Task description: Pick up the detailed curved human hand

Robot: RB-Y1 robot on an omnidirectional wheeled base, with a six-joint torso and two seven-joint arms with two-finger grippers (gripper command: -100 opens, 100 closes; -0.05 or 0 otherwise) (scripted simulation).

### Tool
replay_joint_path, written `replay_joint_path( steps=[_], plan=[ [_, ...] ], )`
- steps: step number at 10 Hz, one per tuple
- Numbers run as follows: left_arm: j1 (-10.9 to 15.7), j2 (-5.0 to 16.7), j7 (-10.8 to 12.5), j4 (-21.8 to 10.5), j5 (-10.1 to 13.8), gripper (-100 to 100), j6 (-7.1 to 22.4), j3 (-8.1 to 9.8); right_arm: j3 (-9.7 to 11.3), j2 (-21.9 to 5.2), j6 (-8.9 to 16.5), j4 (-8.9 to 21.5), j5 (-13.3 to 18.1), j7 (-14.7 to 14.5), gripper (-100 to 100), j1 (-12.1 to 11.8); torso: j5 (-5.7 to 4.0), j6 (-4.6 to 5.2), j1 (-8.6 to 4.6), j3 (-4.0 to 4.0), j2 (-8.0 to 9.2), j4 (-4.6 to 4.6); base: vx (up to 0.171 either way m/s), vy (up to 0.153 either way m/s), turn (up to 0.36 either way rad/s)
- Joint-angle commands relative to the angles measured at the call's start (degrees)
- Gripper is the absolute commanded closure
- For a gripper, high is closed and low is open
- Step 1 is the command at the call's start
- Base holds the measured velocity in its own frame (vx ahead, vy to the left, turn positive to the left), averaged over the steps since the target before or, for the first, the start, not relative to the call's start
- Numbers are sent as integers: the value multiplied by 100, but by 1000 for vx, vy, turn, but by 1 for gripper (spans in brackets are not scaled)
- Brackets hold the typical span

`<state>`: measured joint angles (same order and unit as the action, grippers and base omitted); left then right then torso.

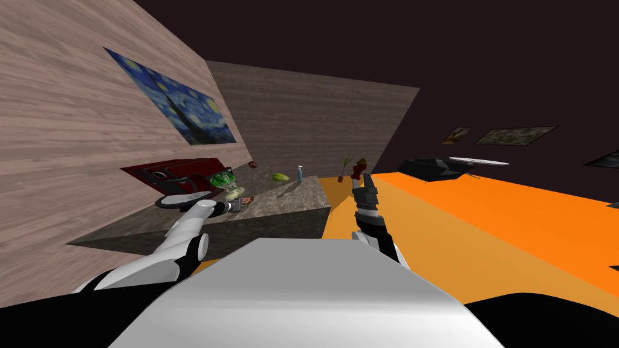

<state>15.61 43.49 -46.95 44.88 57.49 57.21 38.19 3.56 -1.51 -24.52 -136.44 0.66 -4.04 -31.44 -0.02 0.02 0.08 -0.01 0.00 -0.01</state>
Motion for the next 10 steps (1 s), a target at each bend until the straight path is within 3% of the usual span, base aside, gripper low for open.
replay_joint_path(
  steps=[1,3,4,5,7,8,9,10],
  plan=[
    [0,0,0,0,0,100,0,0,0,0,0,0,0,0,0,0,0,0,0,0,0,0,0,0,0],
    [1,6,0,2,-1,100,-7,2,0,0,0,0,0,0,0,0,4,1,2,-1,0,-1,0,0,0],
    [0,5,-1,1,-2,0,-6,1,0,0,0,0,0,0,0,0,3,1,1,0,1,0,0,0,0],
    [-276,-6,286,287,-263,100,-39,-286,0,0,0,0,0,0,0,0,2,1,0,1,2,1,3,71,-29],
    [-276,-6,592,657,-263,100,-39,-358,-1,-1,0,0,0,0,0,0,16,-15,56,-2,3,-6,-4,86,-1],
    [-276,-6,679,657,-263,100,-39,-358,-1,-1,0,0,0,0,0,0,14,-12,49,-1,2,-4,-7,21,3],
    [-552,-11,879,896,-522,100,-85,-641,0,0,0,0,0,0,0,0,13,-12,34,-1,3,-5,-6,77,-22],
    [-552,-11,981,954,-522,100,-85,-714,-1,-1,0,0,0,0,0,0,17,-20,54,0,7,-8,-13,99,4]
  ],
)
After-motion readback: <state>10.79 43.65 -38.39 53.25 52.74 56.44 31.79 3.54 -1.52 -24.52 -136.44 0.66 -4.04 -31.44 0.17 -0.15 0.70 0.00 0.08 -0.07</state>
